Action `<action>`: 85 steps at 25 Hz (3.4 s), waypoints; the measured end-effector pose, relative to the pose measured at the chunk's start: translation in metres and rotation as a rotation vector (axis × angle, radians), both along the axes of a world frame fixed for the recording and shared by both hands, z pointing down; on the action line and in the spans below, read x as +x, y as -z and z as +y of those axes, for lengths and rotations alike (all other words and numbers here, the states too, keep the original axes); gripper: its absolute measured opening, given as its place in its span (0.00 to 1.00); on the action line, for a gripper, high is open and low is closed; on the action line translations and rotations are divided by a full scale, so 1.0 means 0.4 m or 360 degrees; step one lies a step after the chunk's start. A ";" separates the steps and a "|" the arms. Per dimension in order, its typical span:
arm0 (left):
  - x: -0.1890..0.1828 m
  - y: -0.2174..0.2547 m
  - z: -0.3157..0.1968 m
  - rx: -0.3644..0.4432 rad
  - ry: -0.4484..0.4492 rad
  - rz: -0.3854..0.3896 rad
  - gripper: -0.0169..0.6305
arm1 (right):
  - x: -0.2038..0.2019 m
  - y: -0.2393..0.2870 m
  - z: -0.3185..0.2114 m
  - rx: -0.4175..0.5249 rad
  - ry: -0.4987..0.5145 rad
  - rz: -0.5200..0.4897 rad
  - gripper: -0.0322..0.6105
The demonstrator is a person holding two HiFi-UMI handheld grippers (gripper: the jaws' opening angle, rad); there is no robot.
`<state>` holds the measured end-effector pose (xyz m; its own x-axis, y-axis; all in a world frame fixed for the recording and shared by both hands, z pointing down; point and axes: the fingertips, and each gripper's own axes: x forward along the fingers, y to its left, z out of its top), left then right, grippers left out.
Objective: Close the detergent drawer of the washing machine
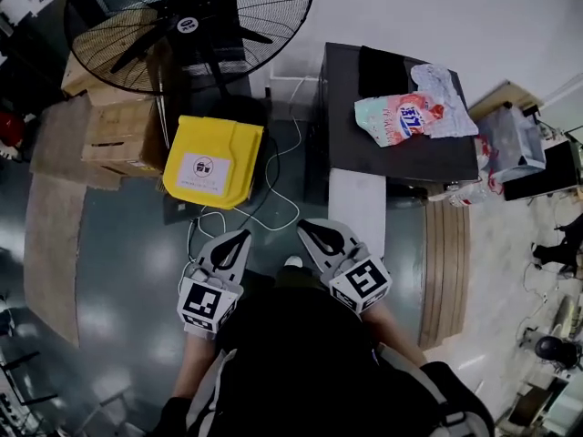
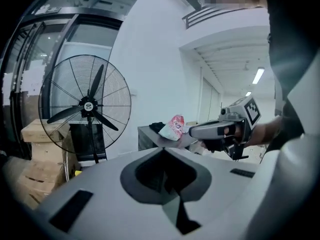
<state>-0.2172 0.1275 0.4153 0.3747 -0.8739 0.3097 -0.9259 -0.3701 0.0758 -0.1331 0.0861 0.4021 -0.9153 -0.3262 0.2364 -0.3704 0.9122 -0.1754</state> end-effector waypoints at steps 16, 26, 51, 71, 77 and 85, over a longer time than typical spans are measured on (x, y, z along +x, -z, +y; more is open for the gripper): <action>0.152 -0.059 -0.175 -0.0106 -0.0791 0.0088 0.04 | 0.189 -0.037 -0.093 -0.0058 -0.0776 0.0113 0.09; 0.262 -0.143 -0.140 -0.0243 -0.1281 0.0108 0.04 | 0.361 -0.101 0.032 -0.0150 -0.1385 0.0206 0.09; 0.534 -0.465 0.033 -0.0800 -0.1477 -0.0217 0.05 | 0.740 -0.464 0.220 -0.0581 -0.1551 0.0402 0.14; 0.628 -0.680 0.132 -0.1105 -0.1356 -0.0593 0.31 | 0.844 -0.696 0.166 -0.0588 -0.0924 0.0726 0.34; 0.639 -0.700 0.116 -0.1122 -0.1187 -0.0502 0.27 | 0.823 -0.692 0.145 -0.0485 -0.0772 0.0730 0.34; 0.637 -0.725 0.112 -0.1116 -0.1096 -0.0545 0.17 | 0.806 -0.693 0.141 -0.0406 -0.0649 0.0784 0.28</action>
